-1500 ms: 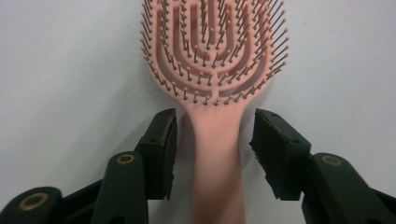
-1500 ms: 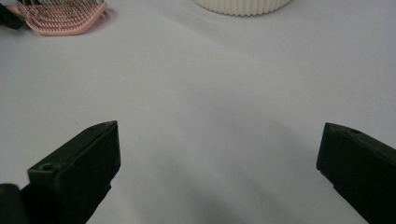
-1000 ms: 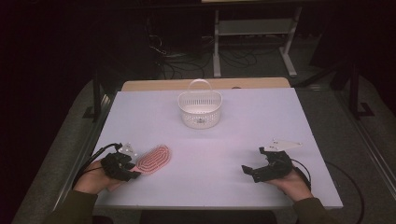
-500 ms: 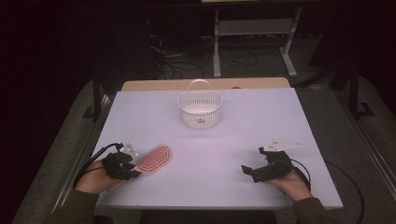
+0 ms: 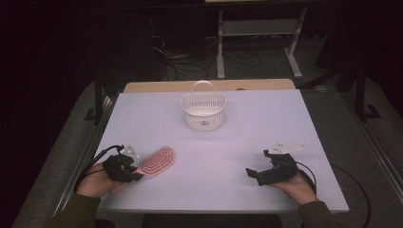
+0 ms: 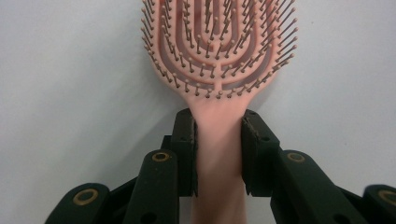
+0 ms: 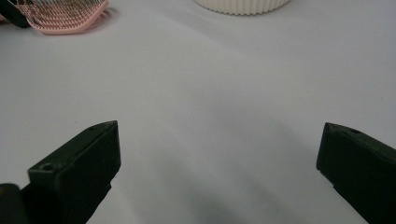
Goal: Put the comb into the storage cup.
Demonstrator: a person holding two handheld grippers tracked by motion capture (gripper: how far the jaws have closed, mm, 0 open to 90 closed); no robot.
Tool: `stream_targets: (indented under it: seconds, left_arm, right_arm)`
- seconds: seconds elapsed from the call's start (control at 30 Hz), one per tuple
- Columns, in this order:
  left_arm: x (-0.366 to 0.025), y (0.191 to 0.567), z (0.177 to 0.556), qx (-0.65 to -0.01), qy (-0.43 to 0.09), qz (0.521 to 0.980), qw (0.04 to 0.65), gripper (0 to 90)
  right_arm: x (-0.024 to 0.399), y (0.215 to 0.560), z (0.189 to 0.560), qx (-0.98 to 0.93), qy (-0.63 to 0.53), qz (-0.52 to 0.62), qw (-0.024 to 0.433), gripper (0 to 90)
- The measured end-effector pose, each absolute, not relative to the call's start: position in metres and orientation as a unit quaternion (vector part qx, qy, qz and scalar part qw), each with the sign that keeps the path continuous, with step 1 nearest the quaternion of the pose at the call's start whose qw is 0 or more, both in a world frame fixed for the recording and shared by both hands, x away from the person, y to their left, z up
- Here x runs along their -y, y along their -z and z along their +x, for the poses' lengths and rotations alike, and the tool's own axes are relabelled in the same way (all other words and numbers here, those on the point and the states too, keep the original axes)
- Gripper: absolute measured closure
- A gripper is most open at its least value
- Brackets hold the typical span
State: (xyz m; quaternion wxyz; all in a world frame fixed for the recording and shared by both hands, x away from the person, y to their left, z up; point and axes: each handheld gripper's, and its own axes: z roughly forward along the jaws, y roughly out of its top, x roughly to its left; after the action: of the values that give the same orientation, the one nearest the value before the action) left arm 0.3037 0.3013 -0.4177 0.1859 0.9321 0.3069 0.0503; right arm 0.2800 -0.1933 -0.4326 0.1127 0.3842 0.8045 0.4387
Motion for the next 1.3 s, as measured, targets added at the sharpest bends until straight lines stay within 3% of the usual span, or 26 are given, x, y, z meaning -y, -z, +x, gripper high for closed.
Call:
stream_targets:
  seconds: [0.77, 1.3]
  left_arm:
    - [-0.305, 0.404, 0.306, -0.335, -0.056, 0.898, 0.278, 69.9]
    - [-0.299, 0.396, 0.306, -0.322, -0.067, 0.88, 0.342, 69.9]
  right_arm:
    - [0.194, 0.433, 0.28, -0.804, -0.439, 0.386, 0.112, 0.0]
    - [0.194, 0.433, 0.281, -0.804, -0.438, 0.386, 0.112, 0.0]
